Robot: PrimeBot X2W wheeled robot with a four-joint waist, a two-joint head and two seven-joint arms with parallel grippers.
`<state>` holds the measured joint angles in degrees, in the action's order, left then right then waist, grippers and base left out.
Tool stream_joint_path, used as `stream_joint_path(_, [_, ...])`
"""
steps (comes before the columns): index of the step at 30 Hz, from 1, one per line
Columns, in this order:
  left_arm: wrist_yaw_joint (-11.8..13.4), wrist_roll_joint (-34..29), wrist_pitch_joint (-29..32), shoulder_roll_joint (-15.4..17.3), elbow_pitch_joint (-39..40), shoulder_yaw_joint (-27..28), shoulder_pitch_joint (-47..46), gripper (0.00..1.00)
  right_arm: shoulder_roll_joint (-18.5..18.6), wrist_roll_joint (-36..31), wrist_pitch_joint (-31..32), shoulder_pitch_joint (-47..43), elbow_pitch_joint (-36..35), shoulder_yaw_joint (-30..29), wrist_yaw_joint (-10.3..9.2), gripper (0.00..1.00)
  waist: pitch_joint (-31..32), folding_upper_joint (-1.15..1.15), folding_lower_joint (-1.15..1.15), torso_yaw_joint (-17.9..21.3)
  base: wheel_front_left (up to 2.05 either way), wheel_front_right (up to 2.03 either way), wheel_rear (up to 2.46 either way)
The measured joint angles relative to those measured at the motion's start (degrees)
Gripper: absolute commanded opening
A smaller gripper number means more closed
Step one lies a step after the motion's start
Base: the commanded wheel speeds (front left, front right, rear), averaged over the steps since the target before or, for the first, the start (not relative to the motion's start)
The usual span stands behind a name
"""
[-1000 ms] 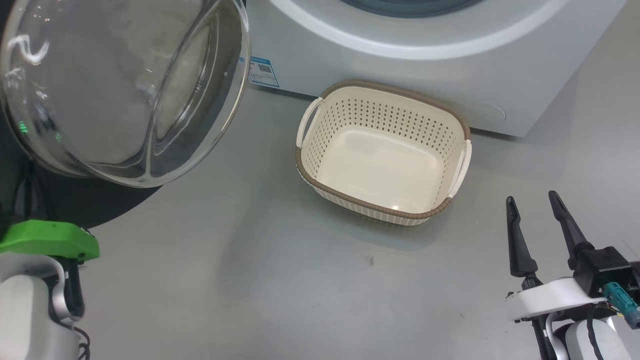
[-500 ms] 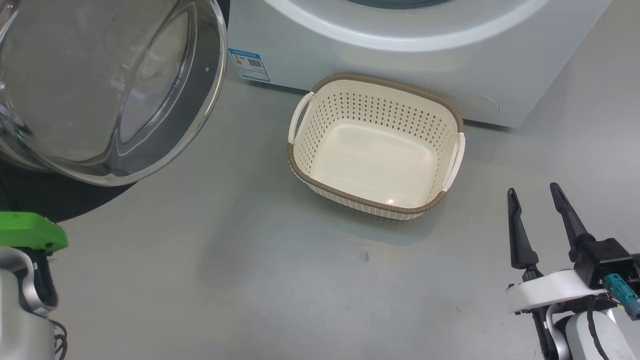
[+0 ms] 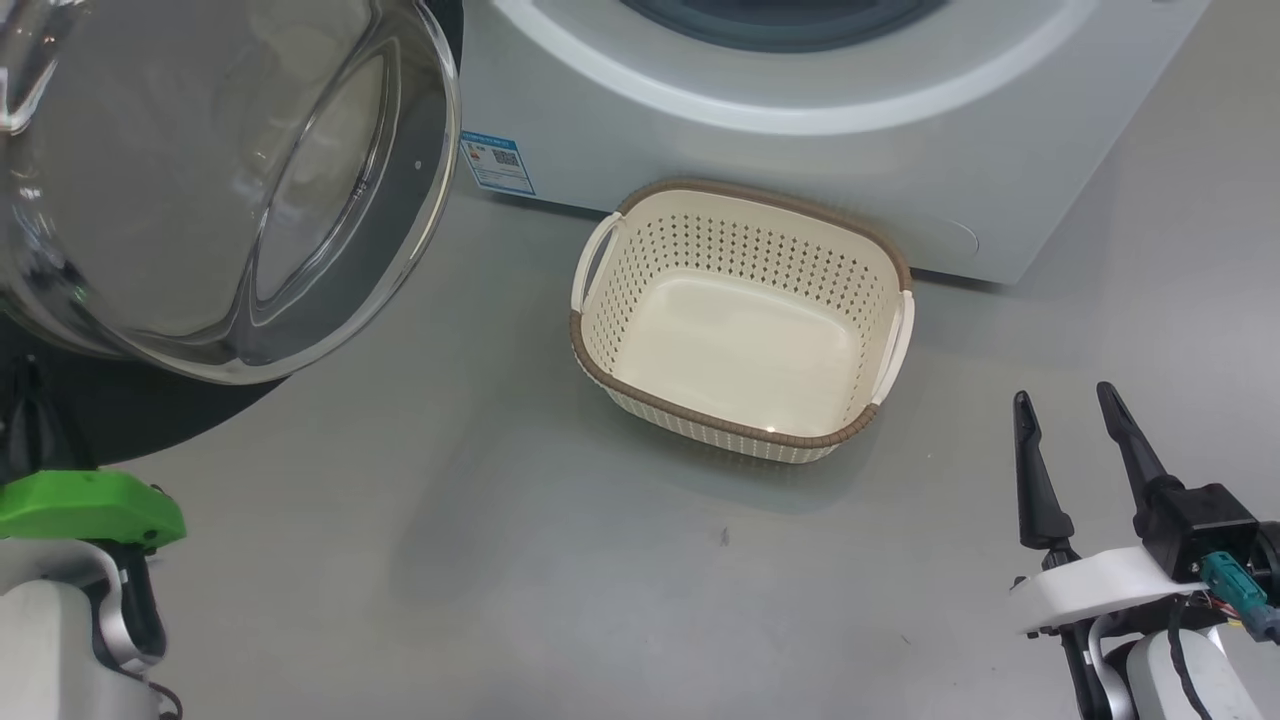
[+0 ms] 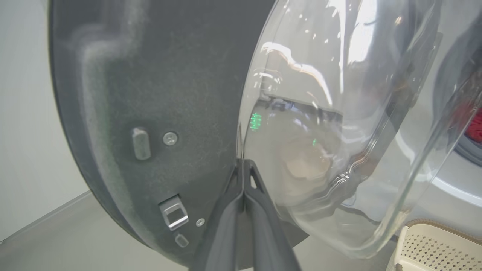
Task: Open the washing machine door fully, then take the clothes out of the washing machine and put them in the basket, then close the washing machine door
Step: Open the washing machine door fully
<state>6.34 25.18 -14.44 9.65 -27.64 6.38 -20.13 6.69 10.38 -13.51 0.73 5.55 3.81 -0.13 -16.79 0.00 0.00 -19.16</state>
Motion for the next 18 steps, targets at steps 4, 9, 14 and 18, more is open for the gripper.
stream_joint_path(4, [-0.07, -2.07, 0.00, -1.29, 4.57, -0.29, 3.21, 0.00, -0.65, 0.20, -0.43, -0.07, 0.75, -0.20, -0.02, 1.00, 1.74, 0.00, 0.00, 0.14, 0.00, 0.00, 0.00])
stream_joint_path(9, [-1.52, -3.81, 0.00, -2.80, 7.48, -2.76, 7.67, 0.00, -0.99, 0.59, -0.44, -0.27, 1.57, -0.09, -0.01, 1.00, 3.52, 0.00, 0.00, 0.38, 0.00, 0.00, 0.00])
stream_joint_path(14, [-3.32, -5.88, 0.00, -3.53, 9.36, -5.87, 11.34, 0.00, -1.34, 0.62, -0.45, -0.34, 1.74, 0.37, 0.00, 1.00, 4.60, 0.00, 0.00, 1.43, 0.00, 0.00, 0.00])
stream_joint_path(18, [-4.80, -6.91, 0.00, -4.48, 11.25, -8.70, 12.54, 0.00, -1.48, 0.62, -0.49, -0.35, 1.93, 0.58, 0.00, 1.00, 5.22, 0.00, 0.00, 2.51, 0.00, 0.00, 0.00])
